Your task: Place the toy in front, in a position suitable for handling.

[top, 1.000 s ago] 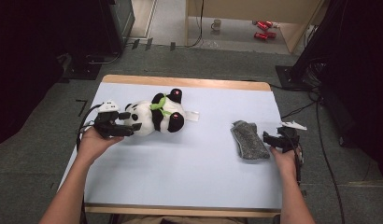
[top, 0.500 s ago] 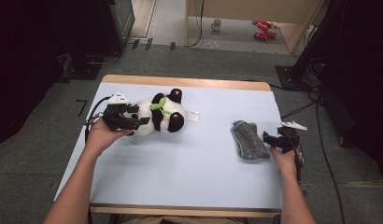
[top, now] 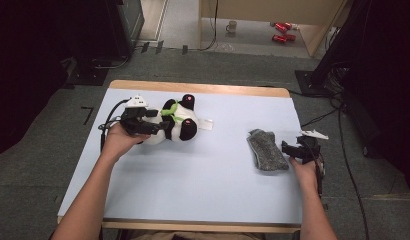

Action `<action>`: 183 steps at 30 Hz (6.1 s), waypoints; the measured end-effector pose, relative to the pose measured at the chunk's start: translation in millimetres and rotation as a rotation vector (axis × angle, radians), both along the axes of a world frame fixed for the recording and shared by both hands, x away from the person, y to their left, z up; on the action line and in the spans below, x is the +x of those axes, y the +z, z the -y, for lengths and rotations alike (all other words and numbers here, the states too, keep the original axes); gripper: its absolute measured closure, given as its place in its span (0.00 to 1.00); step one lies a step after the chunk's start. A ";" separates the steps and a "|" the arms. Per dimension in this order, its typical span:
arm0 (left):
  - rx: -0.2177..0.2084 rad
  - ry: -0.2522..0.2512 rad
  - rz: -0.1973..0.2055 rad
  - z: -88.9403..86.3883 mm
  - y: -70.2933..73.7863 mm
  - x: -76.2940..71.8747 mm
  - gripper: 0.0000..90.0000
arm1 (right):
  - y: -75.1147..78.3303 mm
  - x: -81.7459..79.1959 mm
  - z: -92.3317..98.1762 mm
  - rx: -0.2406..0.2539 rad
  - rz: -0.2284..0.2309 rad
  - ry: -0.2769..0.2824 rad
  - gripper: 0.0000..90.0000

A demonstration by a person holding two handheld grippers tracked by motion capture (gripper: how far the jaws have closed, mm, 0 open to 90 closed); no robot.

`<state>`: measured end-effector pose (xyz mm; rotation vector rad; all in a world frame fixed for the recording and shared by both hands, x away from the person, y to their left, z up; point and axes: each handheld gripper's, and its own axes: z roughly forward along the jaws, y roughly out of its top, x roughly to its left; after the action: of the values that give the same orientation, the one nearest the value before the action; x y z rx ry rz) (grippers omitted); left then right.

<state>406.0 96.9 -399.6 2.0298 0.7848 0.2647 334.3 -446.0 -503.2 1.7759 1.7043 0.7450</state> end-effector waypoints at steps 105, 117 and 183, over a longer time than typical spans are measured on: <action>-0.053 -0.057 0.010 -47.2 -15.8 -46.5 0.37 | 51.6 -32.3 -74.5 0.065 0.018 0.315 0.41; -0.050 -0.071 -0.008 -63.6 -40.5 -37.5 0.36 | 38.3 -24.4 -72.2 0.078 -0.043 0.326 0.43; -0.058 -0.067 -0.033 -5.2 -25.6 -66.9 0.91 | 64.4 -11.3 -78.1 0.199 -0.130 0.346 0.89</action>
<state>339.1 102.1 -425.2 2.0062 0.7357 0.1687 322.9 -367.9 -438.8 1.7084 2.1221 0.9937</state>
